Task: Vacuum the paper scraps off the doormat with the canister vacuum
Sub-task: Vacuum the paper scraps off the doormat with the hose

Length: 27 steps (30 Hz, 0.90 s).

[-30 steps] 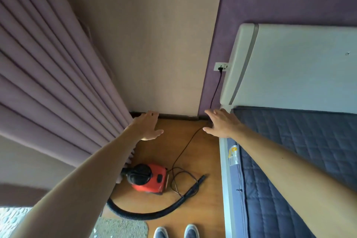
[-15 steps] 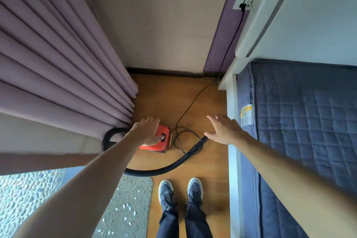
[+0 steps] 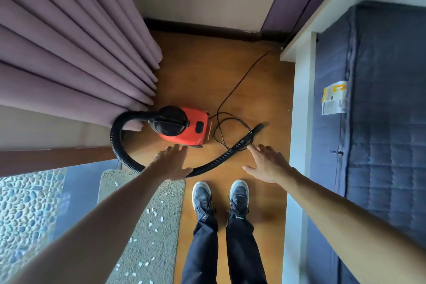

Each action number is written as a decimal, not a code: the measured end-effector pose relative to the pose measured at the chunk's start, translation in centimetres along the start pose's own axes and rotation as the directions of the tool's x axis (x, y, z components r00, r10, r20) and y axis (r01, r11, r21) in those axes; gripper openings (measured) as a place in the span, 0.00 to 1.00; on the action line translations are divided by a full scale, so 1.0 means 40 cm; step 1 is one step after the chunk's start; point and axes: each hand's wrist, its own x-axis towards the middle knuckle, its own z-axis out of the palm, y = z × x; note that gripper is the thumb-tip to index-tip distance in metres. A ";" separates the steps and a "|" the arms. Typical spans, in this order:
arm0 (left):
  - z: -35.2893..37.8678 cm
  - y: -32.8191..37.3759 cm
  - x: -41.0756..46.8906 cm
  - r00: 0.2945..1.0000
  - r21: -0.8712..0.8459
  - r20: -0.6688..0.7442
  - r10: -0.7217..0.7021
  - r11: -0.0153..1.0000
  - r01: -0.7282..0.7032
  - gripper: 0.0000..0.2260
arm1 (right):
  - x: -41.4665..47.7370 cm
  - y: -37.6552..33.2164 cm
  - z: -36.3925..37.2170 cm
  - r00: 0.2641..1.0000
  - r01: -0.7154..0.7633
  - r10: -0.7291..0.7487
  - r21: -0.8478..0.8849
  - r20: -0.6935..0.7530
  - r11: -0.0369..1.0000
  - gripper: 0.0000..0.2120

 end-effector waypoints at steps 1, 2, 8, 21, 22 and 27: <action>0.024 -0.008 0.021 1.000 -0.003 0.008 0.003 1.000 -0.003 0.32 | 0.018 -0.002 0.027 1.000 0.005 -0.005 0.000 0.011 1.000 0.32; 0.046 -0.016 0.042 1.000 -0.010 0.015 0.007 1.000 -0.007 0.32 | 0.036 -0.004 0.054 1.000 0.009 -0.009 0.002 0.021 1.000 0.32; 0.182 -0.060 0.184 0.999 -0.037 0.042 0.012 0.999 -0.010 0.31 | 0.149 0.004 0.219 0.996 0.015 -0.017 0.023 0.092 1.000 0.32; 0.415 -0.010 0.462 0.992 -0.024 0.112 0.061 0.998 -0.059 0.29 | 0.365 0.089 0.512 0.976 -0.029 0.007 0.098 0.217 0.995 0.30; 0.431 -0.004 0.482 0.991 -0.026 0.112 0.071 0.997 -0.069 0.29 | 0.383 0.095 0.533 0.976 -0.029 0.006 0.101 0.220 0.994 0.29; 0.500 0.022 0.578 0.989 0.027 0.094 0.112 0.993 -0.115 0.27 | 0.471 0.125 0.622 0.971 -0.059 0.029 0.122 0.236 0.991 0.30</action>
